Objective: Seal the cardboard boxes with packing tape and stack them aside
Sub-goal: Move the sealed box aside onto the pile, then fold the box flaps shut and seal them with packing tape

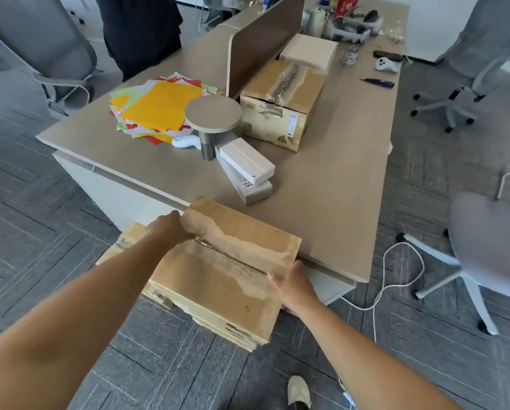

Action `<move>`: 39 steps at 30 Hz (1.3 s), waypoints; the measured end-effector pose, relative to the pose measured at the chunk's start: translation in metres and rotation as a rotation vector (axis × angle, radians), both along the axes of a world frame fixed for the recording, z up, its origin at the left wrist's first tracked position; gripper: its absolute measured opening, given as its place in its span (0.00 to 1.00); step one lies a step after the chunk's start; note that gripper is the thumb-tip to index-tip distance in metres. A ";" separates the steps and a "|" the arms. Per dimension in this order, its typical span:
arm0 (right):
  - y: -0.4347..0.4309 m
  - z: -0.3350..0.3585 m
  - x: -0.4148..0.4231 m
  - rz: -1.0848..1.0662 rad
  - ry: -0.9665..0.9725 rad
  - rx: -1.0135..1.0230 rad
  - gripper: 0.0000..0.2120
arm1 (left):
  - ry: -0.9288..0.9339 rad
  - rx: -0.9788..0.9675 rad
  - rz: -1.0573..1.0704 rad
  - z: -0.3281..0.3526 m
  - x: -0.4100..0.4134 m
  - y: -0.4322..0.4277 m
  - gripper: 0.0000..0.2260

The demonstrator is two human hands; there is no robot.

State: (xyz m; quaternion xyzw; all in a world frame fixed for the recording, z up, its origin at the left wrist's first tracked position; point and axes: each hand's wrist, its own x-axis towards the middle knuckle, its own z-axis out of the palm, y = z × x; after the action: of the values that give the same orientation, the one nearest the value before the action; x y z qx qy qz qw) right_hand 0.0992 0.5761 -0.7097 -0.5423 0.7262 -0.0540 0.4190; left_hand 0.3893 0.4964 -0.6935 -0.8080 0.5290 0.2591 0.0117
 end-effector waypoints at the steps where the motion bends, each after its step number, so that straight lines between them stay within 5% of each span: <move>1: -0.001 0.003 -0.003 0.016 -0.005 0.047 0.29 | -0.072 0.007 -0.017 0.006 -0.008 -0.001 0.35; 9: -0.039 0.049 -0.050 0.271 0.065 0.213 0.25 | -0.195 -0.023 -0.095 0.052 -0.088 -0.006 0.29; 16: -0.110 0.097 -0.144 0.424 0.044 0.085 0.26 | 0.057 -0.191 -0.110 0.085 -0.238 -0.030 0.23; 24: -0.195 0.121 -0.283 0.370 -0.049 -0.130 0.11 | 0.260 -0.327 -0.044 0.097 -0.376 -0.086 0.16; 39: -0.408 0.147 -0.324 0.608 -0.111 -0.295 0.13 | 0.296 -0.410 0.143 0.116 -0.390 -0.266 0.13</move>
State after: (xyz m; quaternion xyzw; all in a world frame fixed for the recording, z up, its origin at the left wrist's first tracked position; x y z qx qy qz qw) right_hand -0.2247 0.1685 -0.5629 -0.7849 0.4918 -0.0605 0.3720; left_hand -0.0010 0.2303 -0.5780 -0.7823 0.5078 0.2619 -0.2481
